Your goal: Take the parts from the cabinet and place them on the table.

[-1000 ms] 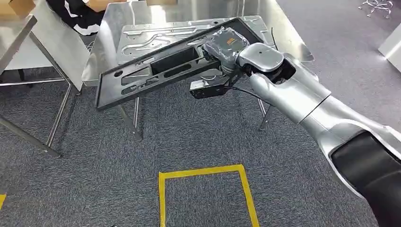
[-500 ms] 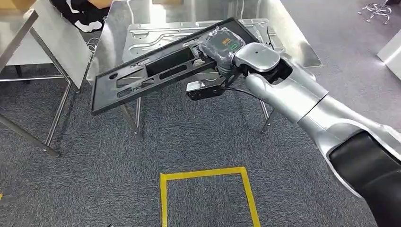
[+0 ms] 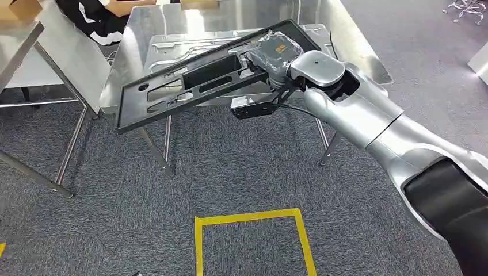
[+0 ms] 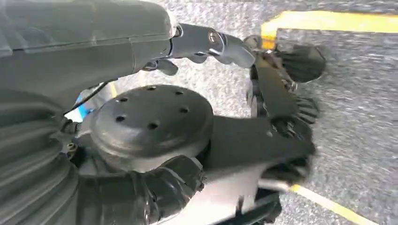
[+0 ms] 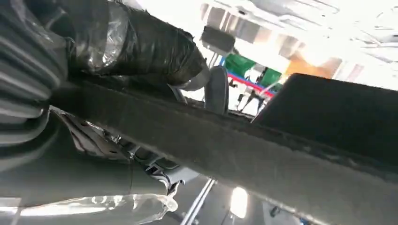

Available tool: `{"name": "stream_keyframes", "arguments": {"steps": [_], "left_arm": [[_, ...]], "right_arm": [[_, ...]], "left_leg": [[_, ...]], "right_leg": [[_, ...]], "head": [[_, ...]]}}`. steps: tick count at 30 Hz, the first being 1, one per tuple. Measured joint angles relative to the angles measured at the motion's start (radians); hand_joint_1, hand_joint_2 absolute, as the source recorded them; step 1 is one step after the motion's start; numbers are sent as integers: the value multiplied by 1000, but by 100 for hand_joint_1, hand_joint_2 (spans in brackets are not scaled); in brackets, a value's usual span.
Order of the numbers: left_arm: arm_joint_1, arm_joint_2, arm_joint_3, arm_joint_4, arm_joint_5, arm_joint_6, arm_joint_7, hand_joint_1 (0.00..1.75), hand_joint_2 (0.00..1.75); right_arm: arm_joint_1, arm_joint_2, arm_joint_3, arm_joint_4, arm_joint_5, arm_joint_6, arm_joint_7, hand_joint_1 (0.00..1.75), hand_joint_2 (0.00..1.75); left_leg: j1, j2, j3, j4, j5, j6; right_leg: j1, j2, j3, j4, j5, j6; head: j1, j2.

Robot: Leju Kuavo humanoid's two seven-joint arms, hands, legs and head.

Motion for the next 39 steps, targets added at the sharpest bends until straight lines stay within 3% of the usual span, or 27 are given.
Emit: {"name": "stream_keyframes", "arguments": {"steps": [1, 2, 4, 5, 7, 9, 11, 12, 14, 15, 16, 17, 18, 20, 22, 23, 25, 27, 30, 31, 32, 33, 35, 36, 37, 38, 39], "left_arm": [[0, -1, 0, 0, 0, 0, 0, 0, 175], [1, -2, 0, 0, 0, 0, 0, 0, 175], [2, -2, 0, 0, 2, 0, 0, 0, 175], [2, -1, 0, 0, 2, 0, -1, 0, 175], [-1, 0, 0, 0, 2, 0, -1, 0, 175], [-1, 2, -1, 0, 2, 0, -1, 0, 175], [3, 4, -1, 0, 2, 1, -1, 0, 175], [2, 4, -1, 0, 2, 0, -1, 0, 175], [1, 4, -1, 0, 5, 1, -1, 0, 175], [0, 4, -1, 0, 5, 1, 0, 0, 175], [-1, 4, -1, 0, 5, 1, 0, 0, 175], [-1, 4, -1, 0, 5, 2, 0, 0, 175], [0, 3, -1, 0, 6, 3, 0, 0, 175], [2, 3, -1, 0, 6, 3, 0, 0, 175], [-2, 3, -2, 0, 6, 4, 1, 0, 175], [-5, 3, -2, 0, 6, 5, 2, 0, 175], [-5, 3, -6, 0, 6, 4, 2, 0, 175], [-2, 3, -10, 0, 7, 2, 7, 0, 175], [-3, 3, -10, 0, 7, 1, 12, 0, 175], [-3, 3, -10, 0, 8, 0, 14, 0, 175], [-3, 2, -10, 0, 8, -1, 16, 0, 175], [-2, 2, -10, 0, 8, -3, 17, 0, 175], [-2, 2, -10, 0, 8, -4, 17, 0, 175], [-2, 2, -10, 0, 8, -4, 17, 0, 175], [-3, 3, -11, 0, 8, -4, 18, 0, 175], [-4, 3, -11, 0, 8, -5, 19, 0, 175], [-3, 5, -12, 0, 8, -5, 21, 0, 175]], "right_arm": [[2, 0, 0, 0, 0, 0, -1, 175, 175], [4, 0, 0, 0, 0, 0, -1, 175, 175], [2, 0, 0, 0, 0, 0, 0, 175, 175], [0, 0, 0, 0, 0, 0, 0, 175, 175], [-4, 0, 0, 0, 0, 0, 0, 175, 175], [0, -1, 0, 0, 0, 0, 0, 175, 175], [1, -1, 0, 0, 0, 0, 0, 175, 175], [-3, -2, 0, 0, 0, 0, 0, 175, 175], [-2, -4, 0, 0, 0, 0, 3, 175, 175], [3, -4, 0, 0, 0, 0, 3, 175, 175], [8, -5, 0, 1, 0, 0, 3, 175, 175], [13, -6, 1, 1, 0, 0, 3, 175, 175], [14, -7, 1, 2, 0, -1, 3, 175, 175], [9, -9, 1, 2, 0, -2, 5, 175, 175], [2, -8, 1, 2, -1, -1, 6, 175, 175], [2, -8, 1, 1, -2, -1, 6, 175, 175], [2, -8, 1, 1, -2, -1, 7, 175, 175], [-2, -8, 1, 1, -2, 0, 12, 175, 175], [-8, -2, 1, 1, -2, 2, 10, 175, 175], [-6, 0, 1, 2, -2, 3, 9, 175, 175], [-4, 1, 2, 2, -1, 3, 7, 175, 175], [-4, 2, 3, 2, -1, 2, 6, 175, 175], [-7, 5, 3, 3, -1, 2, 7, 175, 175], [-9, 5, 3, 3, -1, 2, 7, 175, 175], [-12, 6, 3, 4, -1, 2, 7, 175, 175], [-11, 6, 3, 5, -1, 2, 7, 175, 175], [-8, 6, 3, 6, -1, 2, 7, 175, 175]], "left_leg": [[2, 0, -23, 15, 14, 0], [3, 0, -18, -18, 51, 0], [4, 0, 49, -195, 174, 6], [3, 1, 77, -272, 209, 10], [-11, 2, 106, -303, 178, 24], [-14, 2, 110, -315, 177, 34], [-11, 3, 137, -334, 178, 48], [-10, 3, 142, -336, 174, 54], [-12, 4, 148, -335, 167, 63], [-13, 4, 151, -334, 163, 65], [-13, 3, 155, -331, 158, 65], [-13, 1, 161, -328, 151, 65], [-13, -1, 169, -325, 142, 63], [-13, -3, 185, -316, 123, 57], [-15, -3, 177, -308, 113, 46], [-15, -2, 176, -307, 112, 41], [-17, -3, 183, -300, 109, 32], [-11, 0, 166, -256, 79, 23], [0, 0, 37, -35, -9, 6], [2, 0, 9, -3, -8, 3], [4, 0, 3, -15, 15, 4], [6, 0, 21, -79, 68, 2], [7, 1, 86, -251, 181, 7], [4, 0, 99, -282, 178, 9], [-5, 3, 99, -305, 145, 13], [-7, 2, 107, -300, 171, 24], [-10, 0, 108, -302, 167, 28]], "right_leg": [[0, 1, 8, 0, -6, 2], [0, 1, 17, 0, -13, 3], [0, 2, 42, 0, -31, 8], [-2, 1, 50, -1, -38, 12], [-1, 3, 51, -6, -43, 24], [0, 2, 56, -4, -31, 36], [-5, -1, 53, 15, -47, 38], [-4, -1, 34, 53, -67, 39], [-2, 0, -60, 208, -132, 46], [-2, 0, -104, 269, -151, 46], [-2, 0, -132, 295, -146, 47], [-2, -1, -136, 272, -114, 47], [-2, -1, -119, 212, -63, 44], [-2, -1, -60, 45, 54, 35], [9, -2, -53, 6, 19, 27], [8, 0, -54, 9, 44, 21], [6, 1, -45, 5, 34, 9], [3, 0, -25, -5, 33, 0], [4, 3, -18, -5, 24, -7], [5, 4, -15, -4, 20, -7], [5, 4, -9, -4, 16, -5], [5, 5, -2, -3, 9, -3], [4, 4, 14, -2, -3, 2], [4, 4, 18, -3, -6, 5], [5, 5, 14, -1, -7, 9], [5, 6, 13, 0, -11, 17], [3, 7, 15, -1, -17, 24]], "head": [[0, 0], [0, 0], [0, 0], [1, 0], [0, 0], [1, 0], [2, 0], [2, 0], [2, 0], [3, 0], [2, 0], [3, 0], [3, 0], [3, 0], [7, 0], [6, 0], [7, 0], [7, 0], [6, 0], [6, 0], [6, 0], [6, 0], [6, 0], [7, 0], [6, 0], [6, 0], [7, 0]]}}
